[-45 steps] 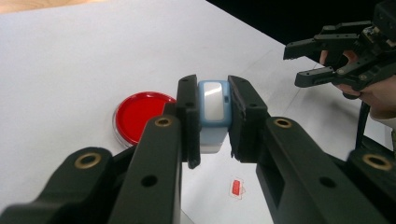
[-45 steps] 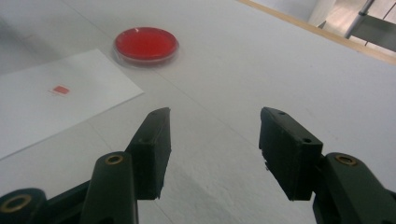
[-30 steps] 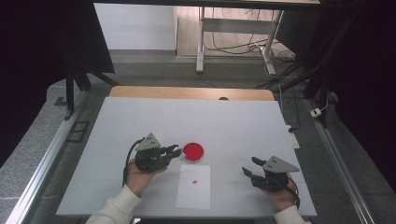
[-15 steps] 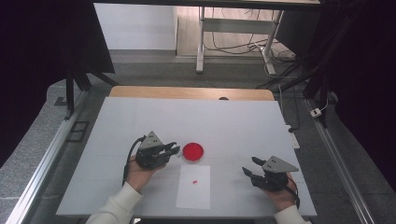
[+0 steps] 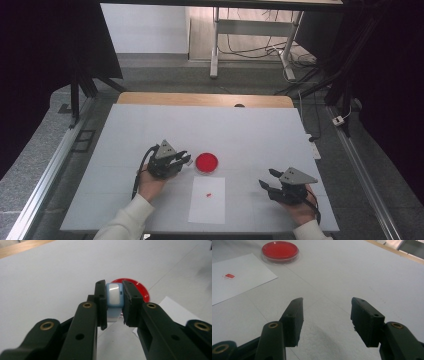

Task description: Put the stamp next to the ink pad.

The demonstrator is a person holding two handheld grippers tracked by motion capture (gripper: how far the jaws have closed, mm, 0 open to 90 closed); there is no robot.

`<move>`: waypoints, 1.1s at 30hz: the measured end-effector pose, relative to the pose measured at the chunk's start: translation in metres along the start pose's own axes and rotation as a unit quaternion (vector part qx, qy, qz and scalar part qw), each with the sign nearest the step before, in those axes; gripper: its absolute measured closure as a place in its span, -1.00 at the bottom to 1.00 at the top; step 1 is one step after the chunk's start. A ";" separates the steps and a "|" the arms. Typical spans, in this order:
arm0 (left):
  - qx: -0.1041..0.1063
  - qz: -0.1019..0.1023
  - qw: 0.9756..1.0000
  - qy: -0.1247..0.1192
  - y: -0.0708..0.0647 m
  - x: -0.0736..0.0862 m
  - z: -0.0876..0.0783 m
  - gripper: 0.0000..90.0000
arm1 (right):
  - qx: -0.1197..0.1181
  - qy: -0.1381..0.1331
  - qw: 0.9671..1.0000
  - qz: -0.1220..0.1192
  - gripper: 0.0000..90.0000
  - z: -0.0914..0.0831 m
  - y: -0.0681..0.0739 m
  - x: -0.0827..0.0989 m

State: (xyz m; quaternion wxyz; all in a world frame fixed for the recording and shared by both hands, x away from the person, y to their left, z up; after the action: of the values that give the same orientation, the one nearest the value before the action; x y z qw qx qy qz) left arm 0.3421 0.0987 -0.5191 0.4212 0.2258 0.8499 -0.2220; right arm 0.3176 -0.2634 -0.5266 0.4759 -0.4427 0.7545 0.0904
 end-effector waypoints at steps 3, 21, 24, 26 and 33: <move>-0.007 0.003 1.000 0.005 0.001 0.001 0.006 0.68 | -0.001 0.000 1.000 0.000 -0.04 0.001 0.000 0.000; -0.024 0.004 0.999 0.035 0.009 0.006 0.029 0.67 | 0.000 0.001 1.000 -0.001 -0.04 0.002 0.001 0.000; -0.025 0.005 0.999 0.035 0.009 0.007 0.029 0.67 | 0.000 0.000 1.000 -0.001 -0.04 0.002 0.001 0.000; -0.028 0.006 0.999 0.035 0.009 0.007 0.029 0.67 | 0.000 -0.001 1.000 0.000 -0.04 0.002 0.001 0.000; -0.025 0.008 0.999 0.034 0.007 0.006 0.030 0.51 | 0.000 0.000 1.000 -0.001 -0.04 0.002 0.001 0.000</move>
State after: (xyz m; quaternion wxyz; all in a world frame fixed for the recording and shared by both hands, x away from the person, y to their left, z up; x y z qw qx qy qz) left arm 0.3615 0.0884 -0.5421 0.3996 0.2290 0.8671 -0.1899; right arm 0.3180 -0.2621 -0.5278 0.4759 -0.4436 0.7541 0.0896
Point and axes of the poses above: each handheld gripper's, and its own axes: z roughly forward along the jaws, x roughly out of its underside, y roughly to its left, the point moved 4 cm from there along z, roughly forward along the jaws, and after that the axes turned 9 degrees about -z, right-handed, at the moved point
